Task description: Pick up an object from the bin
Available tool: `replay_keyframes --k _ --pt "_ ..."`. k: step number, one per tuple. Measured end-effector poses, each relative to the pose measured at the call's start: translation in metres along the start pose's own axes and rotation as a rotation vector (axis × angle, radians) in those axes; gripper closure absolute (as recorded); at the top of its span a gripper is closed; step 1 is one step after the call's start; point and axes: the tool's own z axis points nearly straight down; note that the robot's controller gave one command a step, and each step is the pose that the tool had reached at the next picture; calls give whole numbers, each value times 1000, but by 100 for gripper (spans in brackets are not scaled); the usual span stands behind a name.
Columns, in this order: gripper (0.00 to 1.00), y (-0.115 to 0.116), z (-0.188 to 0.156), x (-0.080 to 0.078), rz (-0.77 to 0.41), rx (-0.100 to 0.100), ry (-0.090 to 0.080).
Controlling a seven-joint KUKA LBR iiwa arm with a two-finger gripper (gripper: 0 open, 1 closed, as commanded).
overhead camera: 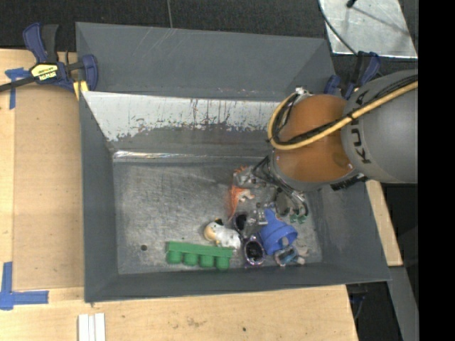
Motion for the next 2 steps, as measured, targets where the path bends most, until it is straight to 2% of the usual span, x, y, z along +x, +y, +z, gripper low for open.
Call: replay_keyframes --k 1,2 --pt "0 -31 -15 37 129 6 18" --pt "0 -63 13 22 -81 -2 -31"
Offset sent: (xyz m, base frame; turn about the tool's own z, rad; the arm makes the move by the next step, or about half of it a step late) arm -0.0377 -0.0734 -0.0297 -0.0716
